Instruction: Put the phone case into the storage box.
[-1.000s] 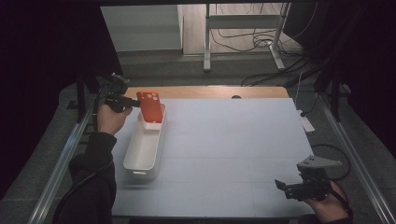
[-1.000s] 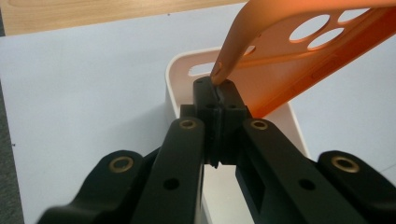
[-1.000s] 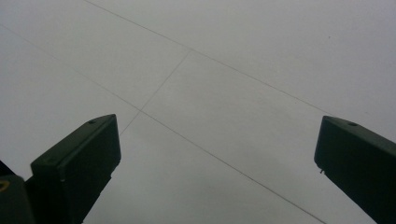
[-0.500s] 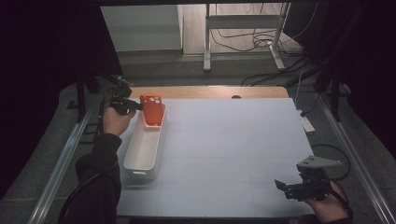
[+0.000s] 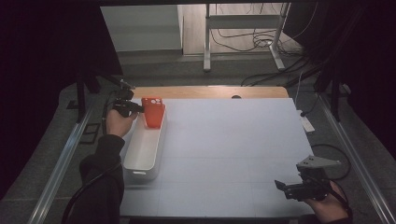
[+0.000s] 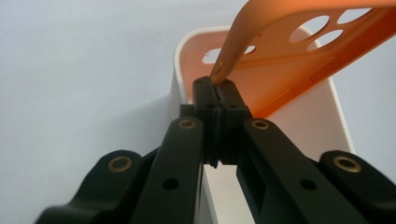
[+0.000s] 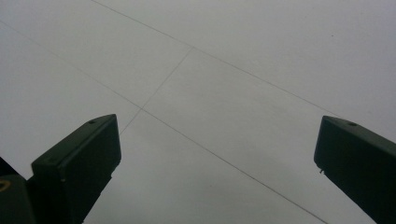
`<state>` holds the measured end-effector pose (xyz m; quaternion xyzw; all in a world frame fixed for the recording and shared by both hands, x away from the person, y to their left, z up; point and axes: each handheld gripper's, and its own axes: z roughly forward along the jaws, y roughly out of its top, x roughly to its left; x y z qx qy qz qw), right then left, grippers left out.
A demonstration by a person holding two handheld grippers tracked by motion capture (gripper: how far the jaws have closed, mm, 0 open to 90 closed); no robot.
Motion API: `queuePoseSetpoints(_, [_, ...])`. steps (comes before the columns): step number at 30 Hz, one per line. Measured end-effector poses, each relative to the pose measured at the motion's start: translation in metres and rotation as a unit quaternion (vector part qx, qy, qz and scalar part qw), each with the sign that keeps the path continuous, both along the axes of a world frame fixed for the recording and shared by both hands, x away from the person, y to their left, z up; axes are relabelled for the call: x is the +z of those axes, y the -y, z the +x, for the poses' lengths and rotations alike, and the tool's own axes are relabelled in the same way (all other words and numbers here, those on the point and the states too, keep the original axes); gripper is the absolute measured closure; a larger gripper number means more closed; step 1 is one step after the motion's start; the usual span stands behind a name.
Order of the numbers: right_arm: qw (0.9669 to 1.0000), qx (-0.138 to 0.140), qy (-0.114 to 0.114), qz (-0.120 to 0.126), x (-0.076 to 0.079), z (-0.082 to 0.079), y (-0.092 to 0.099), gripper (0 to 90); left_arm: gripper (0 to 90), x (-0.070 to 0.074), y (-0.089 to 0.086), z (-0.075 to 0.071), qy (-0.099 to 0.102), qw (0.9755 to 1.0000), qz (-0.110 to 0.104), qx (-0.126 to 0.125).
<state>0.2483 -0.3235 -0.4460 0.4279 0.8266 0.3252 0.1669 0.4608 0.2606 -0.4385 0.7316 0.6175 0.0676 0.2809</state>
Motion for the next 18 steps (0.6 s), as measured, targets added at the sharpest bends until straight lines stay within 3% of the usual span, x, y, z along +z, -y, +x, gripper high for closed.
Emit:
queuePoseSetpoints(7, [1.0000, 0.000, 0.000, 0.000, 0.0000, 0.0000, 0.0000, 0.4, 80.9, 0.0003, 0.0002, -0.0005, 0.016, 0.9998, -0.008, -0.005])
queuePoseSetpoints(9, [1.0000, 0.000, 0.000, 0.000, 0.0000, -0.0001, -0.0001, 0.4, 74.8, 0.0011, 0.0003, -0.0014, 0.024, 0.9995, -0.017, -0.007])
queuePoseSetpoints(13, [1.0000, 0.001, 0.000, -0.001, 0.0000, 0.0000, -0.0002, 0.4, 67.0, 0.0036, 0.0019, -0.0047, 0.043, 0.9988, -0.013, -0.018])
queuePoseSetpoints(18, [1.0000, 0.001, 0.000, 0.000, 0.0001, -0.0001, 0.0000, 0.4, 54.3, 0.0032, 0.0020, -0.0067, 0.051, 0.9983, -0.018, -0.024])
